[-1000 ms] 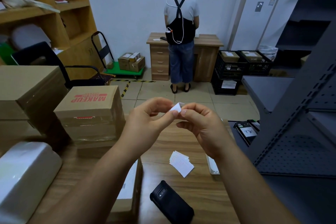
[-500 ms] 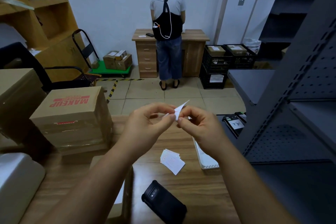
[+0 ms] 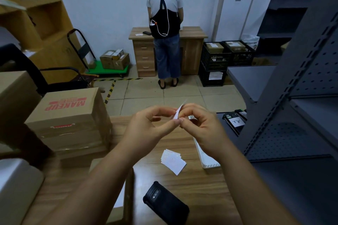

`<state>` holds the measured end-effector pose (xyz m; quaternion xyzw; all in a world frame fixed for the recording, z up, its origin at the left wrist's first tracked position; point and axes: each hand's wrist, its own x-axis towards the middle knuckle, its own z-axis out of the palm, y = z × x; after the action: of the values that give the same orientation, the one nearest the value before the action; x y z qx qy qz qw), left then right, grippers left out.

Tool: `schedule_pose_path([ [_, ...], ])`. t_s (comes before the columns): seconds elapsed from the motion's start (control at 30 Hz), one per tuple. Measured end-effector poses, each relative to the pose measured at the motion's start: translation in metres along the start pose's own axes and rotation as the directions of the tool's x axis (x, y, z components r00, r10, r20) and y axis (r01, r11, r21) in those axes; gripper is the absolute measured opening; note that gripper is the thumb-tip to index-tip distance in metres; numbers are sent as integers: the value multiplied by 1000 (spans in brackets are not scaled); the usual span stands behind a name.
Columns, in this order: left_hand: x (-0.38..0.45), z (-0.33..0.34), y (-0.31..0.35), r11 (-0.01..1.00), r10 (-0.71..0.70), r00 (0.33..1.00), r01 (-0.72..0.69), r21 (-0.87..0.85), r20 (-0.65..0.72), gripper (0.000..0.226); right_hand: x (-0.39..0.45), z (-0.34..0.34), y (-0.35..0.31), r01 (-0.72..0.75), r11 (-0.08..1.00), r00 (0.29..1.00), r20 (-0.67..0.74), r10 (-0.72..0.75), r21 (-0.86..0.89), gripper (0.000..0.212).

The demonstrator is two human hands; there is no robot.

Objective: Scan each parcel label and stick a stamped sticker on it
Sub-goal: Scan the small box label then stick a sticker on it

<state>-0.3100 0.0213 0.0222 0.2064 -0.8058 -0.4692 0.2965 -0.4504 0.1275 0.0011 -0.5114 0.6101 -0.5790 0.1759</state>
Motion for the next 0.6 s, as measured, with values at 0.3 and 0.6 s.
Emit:
schedule_pose_path([
  [0.3,3,-9,-4,996,-66,991,59,-62,-118,13,5,10,2,-160,969,985,-40,171,186,14],
  [0.6,9,-1,-7,993,-52,960,21,-112,-277,10,24,31,-7,-169,887,971,-80,224,429,14],
])
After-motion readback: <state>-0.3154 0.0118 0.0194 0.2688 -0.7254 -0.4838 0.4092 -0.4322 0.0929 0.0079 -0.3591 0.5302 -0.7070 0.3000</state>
